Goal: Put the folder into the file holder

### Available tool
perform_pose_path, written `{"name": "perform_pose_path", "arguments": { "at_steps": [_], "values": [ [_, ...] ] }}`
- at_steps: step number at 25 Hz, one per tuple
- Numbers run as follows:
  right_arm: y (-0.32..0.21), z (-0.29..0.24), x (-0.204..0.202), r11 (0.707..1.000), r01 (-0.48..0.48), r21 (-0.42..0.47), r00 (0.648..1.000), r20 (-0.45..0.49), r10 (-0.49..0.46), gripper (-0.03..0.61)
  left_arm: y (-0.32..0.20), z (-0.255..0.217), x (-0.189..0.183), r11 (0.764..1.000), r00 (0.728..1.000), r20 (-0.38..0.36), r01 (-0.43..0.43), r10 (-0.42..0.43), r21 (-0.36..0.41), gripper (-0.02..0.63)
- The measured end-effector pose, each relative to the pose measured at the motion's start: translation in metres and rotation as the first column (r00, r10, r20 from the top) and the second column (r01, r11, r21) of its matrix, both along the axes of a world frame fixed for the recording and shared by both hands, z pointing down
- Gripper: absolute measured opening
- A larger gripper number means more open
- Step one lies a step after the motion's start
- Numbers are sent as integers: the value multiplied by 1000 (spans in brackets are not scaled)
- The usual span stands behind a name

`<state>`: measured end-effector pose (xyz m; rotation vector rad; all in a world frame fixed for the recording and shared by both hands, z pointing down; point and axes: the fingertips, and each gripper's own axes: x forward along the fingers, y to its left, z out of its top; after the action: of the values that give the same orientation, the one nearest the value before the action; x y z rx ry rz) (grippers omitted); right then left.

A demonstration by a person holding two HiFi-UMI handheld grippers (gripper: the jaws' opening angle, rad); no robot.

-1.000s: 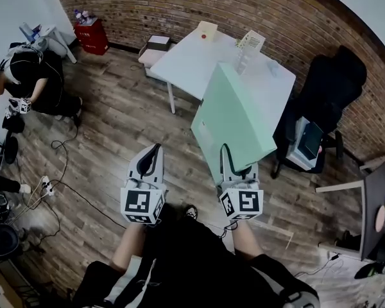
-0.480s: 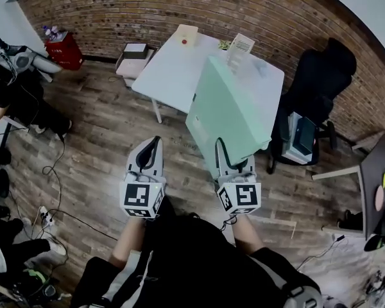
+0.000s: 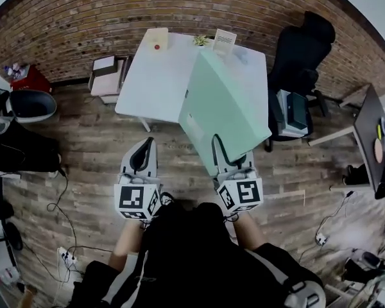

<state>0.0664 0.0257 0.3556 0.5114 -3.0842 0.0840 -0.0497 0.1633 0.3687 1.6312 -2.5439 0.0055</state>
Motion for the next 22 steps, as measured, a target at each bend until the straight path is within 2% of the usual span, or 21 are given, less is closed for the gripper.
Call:
{"name": "perform_pose_path", "arguments": {
  "at_steps": [4,9,16,22],
  "values": [
    [-9,-3,-8,996,-89,2,996,0,89,147,-15,9,-25,998,998,-16,-67,67,2,20],
    [-39,3,-10,987,-163,0,986,-24,163,147,-56,12,-37,989,989,-19,-145,146,6,20],
    [-91,-5,-25,974,-224,37,974,-11,225,147,-125,13,-58,973,973,-6,-232,232,5,20],
    [-123,0,-46,966,-259,10,966,-9,259,149,-178,17,-77,957,957,-15,-291,290,-25,20]
  ]
}}
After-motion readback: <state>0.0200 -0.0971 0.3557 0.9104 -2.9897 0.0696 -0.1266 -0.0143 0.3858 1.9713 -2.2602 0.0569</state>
